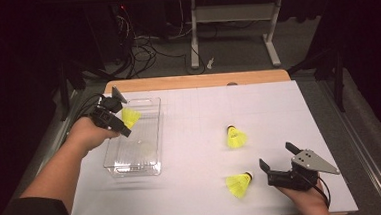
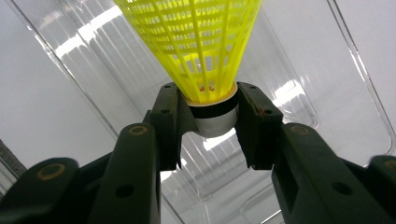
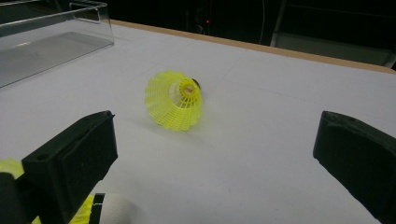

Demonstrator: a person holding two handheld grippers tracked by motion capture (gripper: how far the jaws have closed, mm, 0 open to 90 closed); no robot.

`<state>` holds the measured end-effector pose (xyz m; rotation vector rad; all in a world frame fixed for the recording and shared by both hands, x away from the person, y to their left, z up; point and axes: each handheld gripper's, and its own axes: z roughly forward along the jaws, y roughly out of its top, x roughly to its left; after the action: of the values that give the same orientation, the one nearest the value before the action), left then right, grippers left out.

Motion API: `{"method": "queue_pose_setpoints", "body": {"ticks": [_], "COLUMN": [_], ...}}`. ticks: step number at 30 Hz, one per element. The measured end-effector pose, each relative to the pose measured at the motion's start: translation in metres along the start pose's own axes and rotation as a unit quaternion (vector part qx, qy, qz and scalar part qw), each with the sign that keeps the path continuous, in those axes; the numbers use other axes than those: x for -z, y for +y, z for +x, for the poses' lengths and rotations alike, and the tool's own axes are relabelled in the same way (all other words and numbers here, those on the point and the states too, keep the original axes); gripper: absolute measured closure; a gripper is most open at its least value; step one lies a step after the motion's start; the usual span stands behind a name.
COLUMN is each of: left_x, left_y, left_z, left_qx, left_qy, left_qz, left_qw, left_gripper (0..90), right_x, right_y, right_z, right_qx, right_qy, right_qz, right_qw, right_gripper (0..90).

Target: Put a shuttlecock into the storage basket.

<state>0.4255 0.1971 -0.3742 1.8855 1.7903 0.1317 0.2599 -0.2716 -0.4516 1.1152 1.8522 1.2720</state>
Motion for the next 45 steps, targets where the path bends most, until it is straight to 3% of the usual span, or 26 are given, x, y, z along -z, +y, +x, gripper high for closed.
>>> {"method": "queue_pose_setpoints", "body": {"ticks": [6, 15, 26, 30, 35, 45], "left_x": [-0.011, -0.014, -0.032, -0.036, -0.039, -0.045], "left_y": [-0.004, -0.002, -0.003, -0.006, -0.004, -0.006], "left_z": [0.007, 0.013, 0.023, 0.023, 0.025, 0.022], "left_qx": [0.006, 0.028, 0.032, 0.029, 0.040, 0.033], "left_qy": [0.011, 0.001, 0.018, 0.023, 0.026, 0.036], "left_qz": [0.009, 0.002, 0.005, 0.011, 0.017, 0.015], "left_qw": [0.9999, 0.9996, 0.9993, 0.9992, 0.9987, 0.9987], "left_gripper": [63.7, 63.7, 63.7, 63.7, 63.7, 63.5], "right_x": [-0.001, -0.002, -0.003, -0.004, -0.004, -0.002], "right_y": [0.000, 0.000, -0.001, -0.002, -0.002, -0.001], "right_z": [0.001, 0.001, 0.001, 0.002, 0.002, 0.002], "right_qx": [0.001, 0.001, 0.001, 0.003, 0.005, 0.005], "right_qy": [0.001, 0.000, 0.000, 0.001, 0.002, 0.001], "right_qz": [0.002, 0.002, 0.007, 0.009, 0.009, 0.005], "right_qw": [1.0000, 1.0000, 1.0000, 1.0000, 0.9999, 1.0000], "right_gripper": [0.3, 0.3, 0.3, 0.4, 0.4, 0.4]}}
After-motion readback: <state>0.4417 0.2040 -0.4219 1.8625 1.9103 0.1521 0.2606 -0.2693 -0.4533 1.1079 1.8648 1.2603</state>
